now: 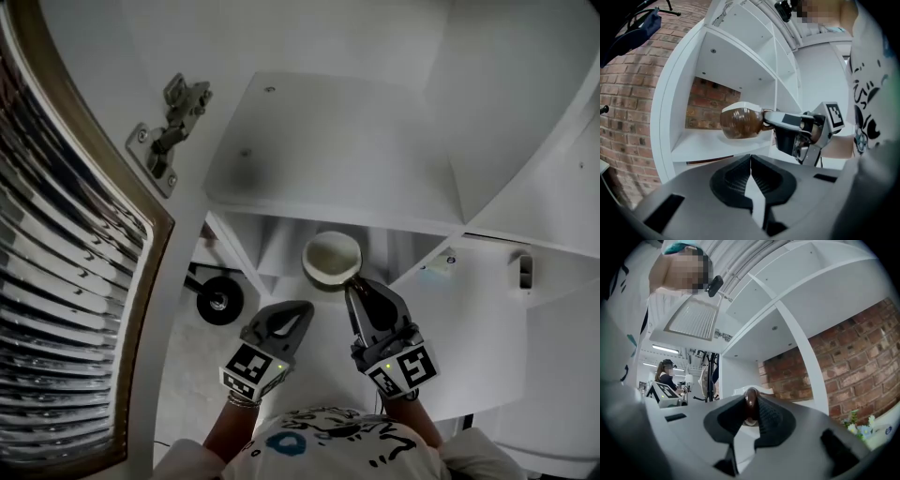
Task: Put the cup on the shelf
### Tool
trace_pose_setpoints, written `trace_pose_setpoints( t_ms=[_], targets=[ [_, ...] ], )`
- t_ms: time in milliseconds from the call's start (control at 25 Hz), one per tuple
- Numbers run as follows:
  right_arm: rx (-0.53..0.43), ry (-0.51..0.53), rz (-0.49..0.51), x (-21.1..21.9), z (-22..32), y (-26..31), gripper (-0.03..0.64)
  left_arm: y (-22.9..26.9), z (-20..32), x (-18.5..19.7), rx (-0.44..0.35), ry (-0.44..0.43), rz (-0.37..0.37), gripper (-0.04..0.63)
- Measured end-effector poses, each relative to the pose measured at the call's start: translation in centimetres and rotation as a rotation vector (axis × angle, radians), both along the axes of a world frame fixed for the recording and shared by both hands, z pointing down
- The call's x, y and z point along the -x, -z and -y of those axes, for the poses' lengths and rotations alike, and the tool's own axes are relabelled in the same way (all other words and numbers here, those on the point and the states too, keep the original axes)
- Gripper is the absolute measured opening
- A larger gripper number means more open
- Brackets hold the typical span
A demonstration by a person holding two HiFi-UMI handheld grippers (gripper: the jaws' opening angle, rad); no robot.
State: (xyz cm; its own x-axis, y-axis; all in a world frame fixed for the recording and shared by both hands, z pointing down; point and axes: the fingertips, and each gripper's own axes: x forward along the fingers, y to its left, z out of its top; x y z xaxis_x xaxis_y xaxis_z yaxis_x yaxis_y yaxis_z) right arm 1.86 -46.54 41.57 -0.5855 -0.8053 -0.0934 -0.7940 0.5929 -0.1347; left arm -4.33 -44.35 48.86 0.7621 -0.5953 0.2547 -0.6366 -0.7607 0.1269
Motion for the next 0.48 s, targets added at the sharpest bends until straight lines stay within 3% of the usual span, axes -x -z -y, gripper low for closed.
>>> trace_pose_setpoints(
  t_ms=[480],
  targets=[
    [0.008,-0.064,-0.067,0.3,2.4,-1.0,0.060,-0.4,0.2,0.1,0.017,0.001,-0.006,0.017]
  ],
)
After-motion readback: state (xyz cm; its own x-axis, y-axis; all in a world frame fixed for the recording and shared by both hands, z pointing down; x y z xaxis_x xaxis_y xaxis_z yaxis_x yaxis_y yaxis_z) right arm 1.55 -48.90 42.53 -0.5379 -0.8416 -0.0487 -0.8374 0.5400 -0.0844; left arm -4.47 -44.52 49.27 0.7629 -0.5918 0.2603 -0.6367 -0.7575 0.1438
